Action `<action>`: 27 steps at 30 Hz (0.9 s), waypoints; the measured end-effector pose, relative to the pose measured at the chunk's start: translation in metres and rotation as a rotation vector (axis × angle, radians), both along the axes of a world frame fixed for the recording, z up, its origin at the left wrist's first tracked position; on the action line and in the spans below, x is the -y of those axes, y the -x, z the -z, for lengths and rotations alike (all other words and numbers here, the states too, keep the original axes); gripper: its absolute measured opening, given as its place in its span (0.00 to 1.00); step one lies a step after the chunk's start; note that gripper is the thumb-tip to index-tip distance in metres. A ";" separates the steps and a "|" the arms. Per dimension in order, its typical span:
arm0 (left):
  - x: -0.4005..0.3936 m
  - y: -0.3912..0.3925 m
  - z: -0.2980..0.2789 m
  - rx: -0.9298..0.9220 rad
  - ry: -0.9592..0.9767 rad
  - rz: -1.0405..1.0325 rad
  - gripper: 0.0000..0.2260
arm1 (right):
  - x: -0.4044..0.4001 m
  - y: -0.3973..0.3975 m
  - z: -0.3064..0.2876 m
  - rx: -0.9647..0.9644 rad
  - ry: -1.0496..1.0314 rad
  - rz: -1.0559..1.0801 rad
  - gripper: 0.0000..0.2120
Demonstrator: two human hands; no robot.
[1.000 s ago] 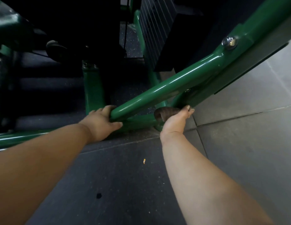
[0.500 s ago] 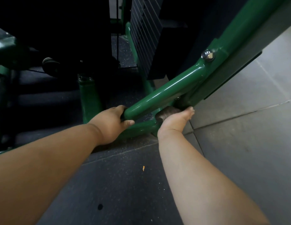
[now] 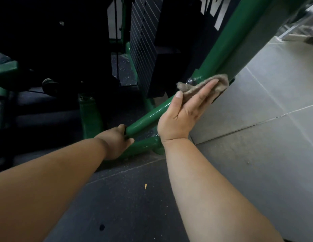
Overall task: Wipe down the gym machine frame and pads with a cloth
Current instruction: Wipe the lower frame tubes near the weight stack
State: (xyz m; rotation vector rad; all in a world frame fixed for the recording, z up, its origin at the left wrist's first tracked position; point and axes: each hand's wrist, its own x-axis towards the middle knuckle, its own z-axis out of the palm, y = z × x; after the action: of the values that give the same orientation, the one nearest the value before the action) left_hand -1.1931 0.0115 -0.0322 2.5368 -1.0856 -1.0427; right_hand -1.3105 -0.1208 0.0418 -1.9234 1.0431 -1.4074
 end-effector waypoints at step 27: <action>-0.008 -0.039 0.025 -0.807 0.806 -0.983 0.08 | -0.007 -0.053 0.009 -1.197 0.609 -0.701 0.34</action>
State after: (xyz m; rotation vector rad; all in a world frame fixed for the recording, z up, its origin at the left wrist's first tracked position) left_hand -1.1546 0.0191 -0.0574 1.4040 0.0471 -0.8859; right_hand -1.2578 -0.1138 0.0326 -3.2307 0.1780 -0.0452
